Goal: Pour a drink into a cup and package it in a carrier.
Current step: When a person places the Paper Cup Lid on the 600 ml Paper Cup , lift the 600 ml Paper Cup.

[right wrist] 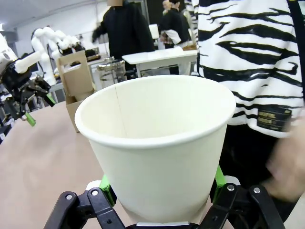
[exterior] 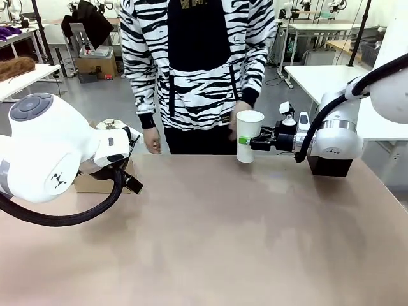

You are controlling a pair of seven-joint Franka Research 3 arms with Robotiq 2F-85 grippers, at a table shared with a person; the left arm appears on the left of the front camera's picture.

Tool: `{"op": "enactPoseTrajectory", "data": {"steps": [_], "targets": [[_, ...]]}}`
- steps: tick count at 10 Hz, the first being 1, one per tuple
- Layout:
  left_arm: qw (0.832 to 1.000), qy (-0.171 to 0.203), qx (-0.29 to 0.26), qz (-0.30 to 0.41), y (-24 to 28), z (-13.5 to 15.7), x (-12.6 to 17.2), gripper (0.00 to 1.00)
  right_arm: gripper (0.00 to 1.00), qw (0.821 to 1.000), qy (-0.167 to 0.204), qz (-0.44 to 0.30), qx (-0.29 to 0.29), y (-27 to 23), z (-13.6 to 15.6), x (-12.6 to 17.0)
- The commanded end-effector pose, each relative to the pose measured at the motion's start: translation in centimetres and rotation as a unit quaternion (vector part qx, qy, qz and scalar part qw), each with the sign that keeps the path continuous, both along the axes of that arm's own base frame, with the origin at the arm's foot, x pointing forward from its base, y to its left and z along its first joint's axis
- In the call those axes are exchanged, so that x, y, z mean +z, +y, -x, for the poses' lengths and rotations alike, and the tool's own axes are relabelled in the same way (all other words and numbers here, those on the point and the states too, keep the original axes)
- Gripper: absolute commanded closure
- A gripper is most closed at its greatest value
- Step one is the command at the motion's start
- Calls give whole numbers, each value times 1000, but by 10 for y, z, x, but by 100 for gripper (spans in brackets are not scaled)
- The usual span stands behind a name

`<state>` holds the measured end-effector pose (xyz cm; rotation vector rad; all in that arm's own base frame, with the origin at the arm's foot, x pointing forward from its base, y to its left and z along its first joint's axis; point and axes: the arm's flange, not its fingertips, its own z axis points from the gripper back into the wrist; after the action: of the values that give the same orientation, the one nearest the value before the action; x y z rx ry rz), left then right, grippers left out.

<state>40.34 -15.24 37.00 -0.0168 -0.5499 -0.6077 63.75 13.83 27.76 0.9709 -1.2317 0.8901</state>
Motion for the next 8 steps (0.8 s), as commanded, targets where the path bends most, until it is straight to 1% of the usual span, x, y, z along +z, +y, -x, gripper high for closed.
{"op": "enactPoseTrajectory", "data": {"steps": [1, 8], "targets": [[1000, 0, 0, 2, 0, 0, 0, 0, 14, 1000, -3, -7, -5, 3, 2, 2], [1000, 0, 0, 2, 0, 0, 0, 0, 14, 1000, -3, -7, -5, 3, 2, 2]]}}
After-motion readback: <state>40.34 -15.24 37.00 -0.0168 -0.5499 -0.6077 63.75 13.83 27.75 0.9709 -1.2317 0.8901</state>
